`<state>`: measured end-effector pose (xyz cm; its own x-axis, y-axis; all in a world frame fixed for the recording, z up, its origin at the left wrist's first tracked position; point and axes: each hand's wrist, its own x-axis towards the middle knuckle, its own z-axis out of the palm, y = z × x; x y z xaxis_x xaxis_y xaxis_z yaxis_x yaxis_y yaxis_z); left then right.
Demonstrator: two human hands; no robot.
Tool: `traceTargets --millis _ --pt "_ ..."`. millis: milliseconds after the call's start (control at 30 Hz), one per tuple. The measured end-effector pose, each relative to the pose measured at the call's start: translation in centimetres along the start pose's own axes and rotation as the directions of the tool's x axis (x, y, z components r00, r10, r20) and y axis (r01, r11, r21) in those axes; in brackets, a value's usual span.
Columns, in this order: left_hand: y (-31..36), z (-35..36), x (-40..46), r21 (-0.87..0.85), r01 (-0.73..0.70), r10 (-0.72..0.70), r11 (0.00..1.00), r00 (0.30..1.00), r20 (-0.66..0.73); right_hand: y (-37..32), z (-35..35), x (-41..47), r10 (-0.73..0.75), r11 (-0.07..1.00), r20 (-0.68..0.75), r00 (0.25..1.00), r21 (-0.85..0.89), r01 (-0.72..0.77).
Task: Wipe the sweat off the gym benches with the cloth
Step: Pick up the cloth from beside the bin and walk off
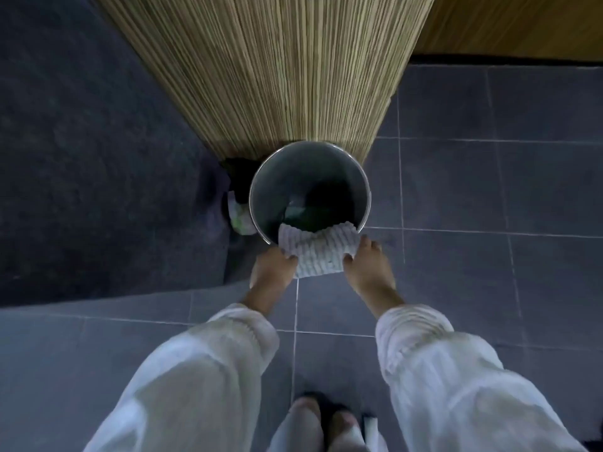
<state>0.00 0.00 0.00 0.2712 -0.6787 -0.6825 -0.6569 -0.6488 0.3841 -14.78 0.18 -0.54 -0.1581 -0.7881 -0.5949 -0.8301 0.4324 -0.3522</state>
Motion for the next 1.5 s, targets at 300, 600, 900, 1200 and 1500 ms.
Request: traceTargets --millis 300,600,900,1200,1500 --pt "-1.2 2.6 2.8 -0.570 0.215 -0.185 0.793 0.976 0.111 0.9 2.9 1.9 0.122 0.966 -0.084 0.989 0.239 -0.099" --pt "0.5 0.4 0.1 -0.469 0.129 -0.136 0.874 0.991 0.020 -1.2 -1.8 -0.8 0.238 0.729 0.039 0.970 0.653 -0.206" --pt "4.8 -6.3 -13.1 0.172 -0.233 0.205 0.957 0.965 0.163 -0.5 -11.4 -12.5 0.338 0.634 0.062 0.939 0.723 -0.276" --pt "15.5 -6.1 -29.7 0.622 -0.662 0.538 0.418 0.732 0.418 9.4 -24.2 -30.0 0.557 0.675 -0.119 0.822 0.642 -0.364" --pt "30.1 8.8 -49.4 0.453 -0.866 0.614 -0.210 0.244 0.751 26.8 -32.6 -45.8 0.769 0.602 -0.329 0.549 0.661 -0.447"
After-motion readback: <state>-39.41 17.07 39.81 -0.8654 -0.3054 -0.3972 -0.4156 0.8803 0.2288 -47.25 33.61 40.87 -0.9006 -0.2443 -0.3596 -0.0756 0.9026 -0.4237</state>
